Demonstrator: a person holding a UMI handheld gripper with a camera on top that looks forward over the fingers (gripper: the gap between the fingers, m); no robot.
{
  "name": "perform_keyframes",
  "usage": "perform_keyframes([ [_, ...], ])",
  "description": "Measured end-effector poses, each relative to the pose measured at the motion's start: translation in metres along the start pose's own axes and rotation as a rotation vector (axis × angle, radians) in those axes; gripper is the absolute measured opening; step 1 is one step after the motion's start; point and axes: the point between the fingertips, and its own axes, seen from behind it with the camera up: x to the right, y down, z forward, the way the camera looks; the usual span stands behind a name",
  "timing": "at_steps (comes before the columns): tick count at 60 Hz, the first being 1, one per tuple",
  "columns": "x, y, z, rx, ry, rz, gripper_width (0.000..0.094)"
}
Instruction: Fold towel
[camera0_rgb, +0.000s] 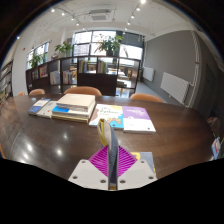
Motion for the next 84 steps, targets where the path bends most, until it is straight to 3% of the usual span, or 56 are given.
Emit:
perform_keyframes([
  [7,0.066,0.011,0.006,-0.010,0.008,0.056,0.0081],
  [10,0.089,0.023,0.012,-0.028,0.013,0.073,0.0128],
  [18,0.131,0.073,0.032,-0.101,0.032,0.089,0.0521],
  [26,0.139,0.094,0.032,-0.137,0.055,0.089,0.0608],
  [43,0.104,0.020,-0.069,-0.011,0.034,0.036,0.0714],
  [54,0.062,-0.010,-0.156,0.090,-0.003,0.044,0.0716],
  [70,0.010,0.015,-0.252,0.127,-0.003,0.073,0.0717],
  [84,-0.013,0.050,-0.283,0.105,-0.008,0.066,0.0717],
])
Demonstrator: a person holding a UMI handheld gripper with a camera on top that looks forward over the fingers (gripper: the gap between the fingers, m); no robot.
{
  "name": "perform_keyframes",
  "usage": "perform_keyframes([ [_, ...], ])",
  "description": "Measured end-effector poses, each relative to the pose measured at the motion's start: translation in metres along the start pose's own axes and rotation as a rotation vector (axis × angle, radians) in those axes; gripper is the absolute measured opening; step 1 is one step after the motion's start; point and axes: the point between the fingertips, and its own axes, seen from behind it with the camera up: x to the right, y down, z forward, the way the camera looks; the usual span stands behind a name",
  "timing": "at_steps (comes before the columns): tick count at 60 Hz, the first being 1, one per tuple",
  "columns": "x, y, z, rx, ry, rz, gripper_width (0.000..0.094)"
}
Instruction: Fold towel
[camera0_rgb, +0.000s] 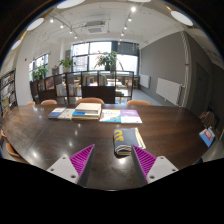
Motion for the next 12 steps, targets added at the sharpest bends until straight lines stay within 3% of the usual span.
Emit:
perform_keyframes([
  [12,-0.003,0.011,-0.012,-0.013,0.010,-0.014,0.0716],
])
